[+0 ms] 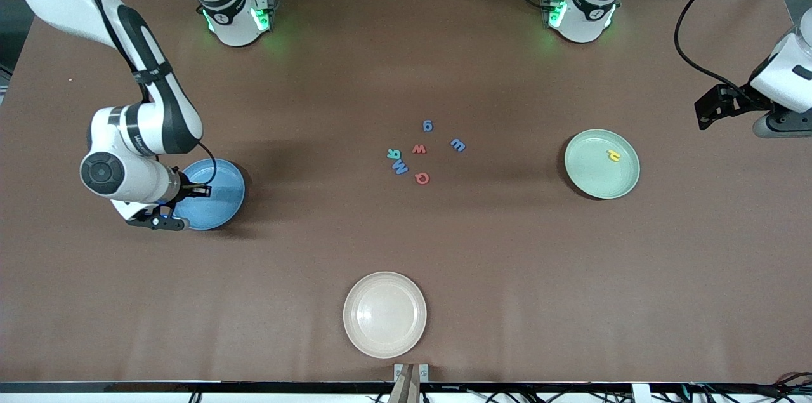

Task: Sort uppercase to blue plate, lowercase to green plate
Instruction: 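Lower the yellow H onto the blue plate and open the right gripper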

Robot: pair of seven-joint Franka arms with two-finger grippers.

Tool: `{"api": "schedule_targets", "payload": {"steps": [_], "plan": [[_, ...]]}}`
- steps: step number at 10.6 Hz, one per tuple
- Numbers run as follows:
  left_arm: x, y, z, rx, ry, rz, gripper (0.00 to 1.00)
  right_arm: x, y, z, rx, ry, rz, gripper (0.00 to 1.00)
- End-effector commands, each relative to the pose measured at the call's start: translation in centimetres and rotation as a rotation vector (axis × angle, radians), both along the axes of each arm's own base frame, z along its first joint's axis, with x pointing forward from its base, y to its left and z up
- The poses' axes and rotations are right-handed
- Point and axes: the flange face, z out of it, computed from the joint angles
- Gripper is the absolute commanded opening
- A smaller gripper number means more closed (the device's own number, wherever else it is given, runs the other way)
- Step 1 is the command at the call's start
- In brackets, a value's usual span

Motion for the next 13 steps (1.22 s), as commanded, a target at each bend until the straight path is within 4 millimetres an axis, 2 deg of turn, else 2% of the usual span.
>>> {"api": "schedule_targets", "payload": {"steps": [1, 2, 3, 5, 6, 7, 8, 9, 11, 12, 13], "plan": [[-0.2, -0.5, 0.6, -0.028, 0.008, -0.016, 1.0, 0.1, 0.2, 1.0, 0.011, -0.019, -0.007, 0.85], [-0.2, -0.3, 0.5, -0.029, 0.01, -0.013, 1.0, 0.2, 0.2, 1.9, 0.011, -0.029, -0.008, 1.0], [-0.2, -0.3, 0.4, -0.041, 0.014, -0.012, 1.0, 0.4, 0.4, 3.0, 0.01, -0.046, -0.007, 1.0], [-0.4, -0.9, 0.0, -0.053, 0.027, -0.004, 1.0, 0.6, 2.3, 5.7, 0.002, -0.059, 0.015, 1.0], [-0.5, -2.5, -0.4, -0.068, 0.034, -0.004, 1.0, 0.7, 4.0, 7.5, -0.009, -0.054, 0.019, 1.0], [-0.5, -4.8, -1.7, -0.081, 0.061, -0.032, 1.0, 1.0, 5.8, 9.3, -0.022, -0.052, 0.01, 1.0], [-1.2, -7.9, -3.5, -0.076, 0.084, -0.075, 1.0, 1.1, 9.0, 10.9, -0.029, -0.04, 0.049, 1.0], [-1.7, -10.3, -4.9, -0.075, 0.092, -0.1, 1.0, 1.2, 11.0, 12.0, -0.024, -0.044, 0.073, 1.0], [-2.8, -13.8, -7.8, -0.124, 0.113, -0.144, 1.0, 0.9, 15.0, 13.7, 0.028, -0.066, 0.098, 1.0], [-3.9, -16.1, -9.9, -0.126, 0.122, -0.185, 1.0, 0.5, 17.1, 14.5, 0.035, -0.082, 0.13, 1.0], [-4.6, -17.3, -12.0, -0.125, 0.119, -0.209, 1.0, 0.6, 18.5, 15.6, 0.039, -0.103, 0.136, 1.0]]}}
